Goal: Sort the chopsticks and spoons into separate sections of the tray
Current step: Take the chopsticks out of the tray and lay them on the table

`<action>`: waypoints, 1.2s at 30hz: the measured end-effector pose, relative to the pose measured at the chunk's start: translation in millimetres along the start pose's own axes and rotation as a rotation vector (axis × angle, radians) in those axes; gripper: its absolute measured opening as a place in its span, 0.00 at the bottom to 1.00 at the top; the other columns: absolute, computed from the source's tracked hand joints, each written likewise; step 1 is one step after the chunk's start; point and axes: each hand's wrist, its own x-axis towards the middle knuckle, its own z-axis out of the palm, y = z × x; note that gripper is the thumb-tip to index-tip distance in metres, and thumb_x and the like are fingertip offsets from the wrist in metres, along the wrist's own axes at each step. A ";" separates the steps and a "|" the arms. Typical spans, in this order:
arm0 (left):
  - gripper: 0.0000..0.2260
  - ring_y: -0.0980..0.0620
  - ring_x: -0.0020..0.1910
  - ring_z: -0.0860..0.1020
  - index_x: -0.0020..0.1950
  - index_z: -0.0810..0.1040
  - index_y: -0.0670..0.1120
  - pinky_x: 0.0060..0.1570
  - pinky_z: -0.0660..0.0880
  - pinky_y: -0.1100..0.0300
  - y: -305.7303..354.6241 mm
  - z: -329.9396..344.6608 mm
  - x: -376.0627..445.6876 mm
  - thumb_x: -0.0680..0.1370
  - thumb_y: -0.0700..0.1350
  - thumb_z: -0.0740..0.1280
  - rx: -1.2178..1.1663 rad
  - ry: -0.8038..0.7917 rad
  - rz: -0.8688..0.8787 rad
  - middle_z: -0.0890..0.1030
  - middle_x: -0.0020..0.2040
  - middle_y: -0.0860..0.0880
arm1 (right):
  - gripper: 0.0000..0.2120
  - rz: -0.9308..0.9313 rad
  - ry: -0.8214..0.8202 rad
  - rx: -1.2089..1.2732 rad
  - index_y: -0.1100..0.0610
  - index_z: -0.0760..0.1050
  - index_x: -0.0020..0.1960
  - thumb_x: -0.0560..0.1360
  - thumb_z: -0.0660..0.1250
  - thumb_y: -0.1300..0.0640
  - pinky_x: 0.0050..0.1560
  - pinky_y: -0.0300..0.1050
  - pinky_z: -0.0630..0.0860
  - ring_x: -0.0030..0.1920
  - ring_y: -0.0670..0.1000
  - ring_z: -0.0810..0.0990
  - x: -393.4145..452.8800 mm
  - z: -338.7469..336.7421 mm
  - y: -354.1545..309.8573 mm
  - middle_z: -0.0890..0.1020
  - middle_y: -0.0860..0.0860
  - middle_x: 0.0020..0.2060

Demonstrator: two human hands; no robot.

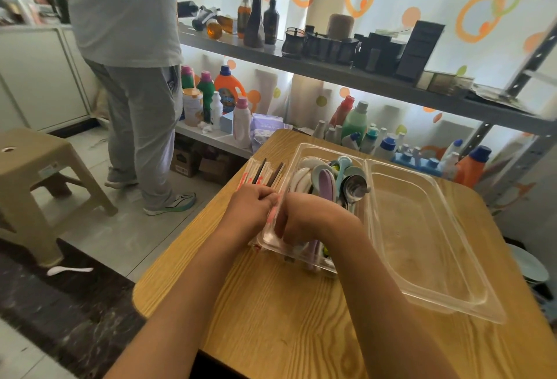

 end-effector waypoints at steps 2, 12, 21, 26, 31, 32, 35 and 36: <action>0.11 0.54 0.51 0.75 0.61 0.80 0.44 0.52 0.69 0.59 -0.1 -0.3 0.2 0.80 0.42 0.64 -0.008 -0.010 -0.005 0.82 0.57 0.46 | 0.09 -0.019 0.032 -0.040 0.58 0.78 0.56 0.75 0.68 0.61 0.50 0.46 0.77 0.46 0.52 0.77 -1.9 2.2 -2.4 0.76 0.50 0.38; 0.12 0.50 0.59 0.75 0.62 0.79 0.43 0.58 0.69 0.56 1.0 -3.4 -1.0 0.80 0.41 0.64 -0.006 -0.025 -0.019 0.81 0.60 0.45 | 0.18 0.006 0.000 -0.216 0.58 0.72 0.66 0.76 0.67 0.58 0.57 0.51 0.75 0.55 0.57 0.77 -5.2 -2.7 -13.2 0.77 0.55 0.50; 0.11 0.49 0.60 0.75 0.62 0.80 0.42 0.56 0.69 0.56 2.6 -2.7 1.4 0.80 0.40 0.63 0.007 -0.021 -0.026 0.81 0.59 0.45 | 0.22 -0.053 0.069 -0.272 0.57 0.69 0.69 0.76 0.67 0.60 0.50 0.48 0.76 0.48 0.54 0.77 -4.2 -1.8 -14.9 0.75 0.52 0.44; 0.11 0.52 0.57 0.75 0.61 0.80 0.43 0.59 0.70 0.55 2.8 -5.0 2.3 0.80 0.40 0.64 -0.033 -0.037 -0.053 0.81 0.57 0.47 | 0.11 -0.118 0.096 -0.204 0.57 0.75 0.59 0.77 0.66 0.61 0.43 0.45 0.73 0.41 0.51 0.75 -4.6 -1.4 -8.3 0.71 0.49 0.34; 0.09 0.50 0.55 0.78 0.57 0.82 0.42 0.58 0.73 0.54 5.0 -9.4 7.4 0.79 0.40 0.67 -0.062 -0.064 -0.081 0.83 0.52 0.46 | 0.06 -0.174 0.058 0.109 0.54 0.85 0.49 0.73 0.72 0.59 0.50 0.43 0.81 0.45 0.46 0.82 -12.9 -13.4 10.6 0.84 0.47 0.42; 0.09 0.51 0.54 0.78 0.57 0.82 0.42 0.55 0.73 0.56 5.5 -10.0 7.7 0.79 0.40 0.67 -0.062 -0.066 -0.082 0.83 0.51 0.47 | 0.06 -0.202 0.079 0.178 0.52 0.85 0.49 0.73 0.73 0.60 0.50 0.42 0.81 0.44 0.44 0.82 -17.6 -18.3 13.3 0.85 0.45 0.42; 0.08 0.52 0.52 0.79 0.56 0.83 0.42 0.54 0.73 0.56 4.5 -11.4 7.1 0.78 0.40 0.67 -0.077 -0.083 -0.081 0.83 0.48 0.49 | 0.06 -0.281 0.135 0.326 0.53 0.86 0.48 0.73 0.73 0.60 0.48 0.38 0.80 0.42 0.43 0.83 -31.5 -32.9 20.4 0.85 0.44 0.40; 0.08 0.52 0.52 0.79 0.56 0.83 0.43 0.56 0.75 0.54 4.0 -11.7 6.8 0.78 0.41 0.68 -0.083 -0.088 -0.083 0.83 0.48 0.49 | 0.06 -0.314 0.142 0.361 0.53 0.85 0.48 0.73 0.73 0.60 0.48 0.37 0.79 0.42 0.42 0.84 -35.6 -37.8 22.5 0.85 0.44 0.40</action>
